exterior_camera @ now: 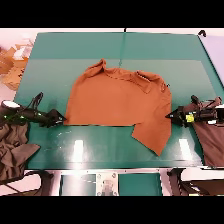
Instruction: Fold the shirts.
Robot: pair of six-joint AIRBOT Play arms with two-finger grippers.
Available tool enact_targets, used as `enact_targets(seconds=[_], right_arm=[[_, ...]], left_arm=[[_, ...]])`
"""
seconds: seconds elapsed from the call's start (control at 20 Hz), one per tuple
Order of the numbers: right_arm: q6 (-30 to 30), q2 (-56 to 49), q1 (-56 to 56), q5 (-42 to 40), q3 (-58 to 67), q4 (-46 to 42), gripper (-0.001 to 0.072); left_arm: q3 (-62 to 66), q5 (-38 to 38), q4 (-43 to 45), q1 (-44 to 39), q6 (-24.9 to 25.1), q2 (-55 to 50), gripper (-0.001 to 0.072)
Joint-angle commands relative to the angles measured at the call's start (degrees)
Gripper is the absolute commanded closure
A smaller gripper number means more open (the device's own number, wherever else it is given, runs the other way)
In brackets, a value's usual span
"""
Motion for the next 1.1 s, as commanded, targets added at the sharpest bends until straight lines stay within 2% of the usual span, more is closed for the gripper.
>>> enact_targets(seconds=[0.0, 0.1, 0.2, 0.4, 0.45, 0.5, 0.55, 0.6, 0.65, 0.7, 0.75, 1.05], right_arm=[[-0.11, -0.04, 0.09, -0.04, -0.02, -0.13, 0.0359], [-0.28, -0.04, 0.09, -0.28, -0.02, -0.13, 0.0359], [-0.26, -0.04, 0.09, -0.35, -0.02, -0.11, 0.0359], [-0.26, -0.04, 0.09, 0.37, -0.02, -0.15, 0.0359], [-0.26, -0.04, 0.09, 0.37, -0.02, -0.13, 0.036], [-0.26, -0.04, 0.09, 0.44, -0.02, -0.13, 0.0365], [-0.26, -0.04, 0.09, 0.63, -0.02, -0.11, 0.0391], [-0.24, -0.04, 0.09, 0.9, -0.02, -0.11, 0.0527], [-0.26, -0.04, 0.09, 1.09, -0.02, -0.11, 0.0582], [-0.26, -0.04, 0.09, 1.11, -0.02, -0.11, 0.0598], [-0.26, -0.02, 0.09, 1.11, -0.02, -0.11, 0.0685], [-0.24, 1.01, 0.11, 1.14, 0.44, 1.49, 0.0694]], left_arm=[[0.0, 4.79, -1.88, 0.0, -0.31, -0.46, 0.0271], [0.0, -0.2, -5.64, -0.9, 3.17, -2.58, 0.0271], [0.0, -2.82, -5.51, -3.19, 3.28, -5.33, 0.0297], [0.02, -4.26, -6.82, -4.11, 3.67, -6.43, 0.03], [0.02, -4.81, -6.54, -4.11, 3.72, -6.43, 0.0404], [0.04, -4.74, -6.64, -4.11, 4.68, -6.43, 0.058], [0.22, -4.17, -6.62, -4.11, 5.68, -6.43, 0.0685], [0.57, -3.19, -6.58, -4.11, 5.88, -6.43, 0.0686], [1.25, -2.29, -6.47, -4.11, 6.19, -6.4, 0.0686], [2.08, -1.84, -6.47, -4.11, 6.19, -6.43, 0.0687], [2.97, -1.68, -6.51, -4.11, 6.14, -6.43, 0.0687], [5.44, -2.89, -6.67, -4.11, 5.46, -5.49, 0.0688]])
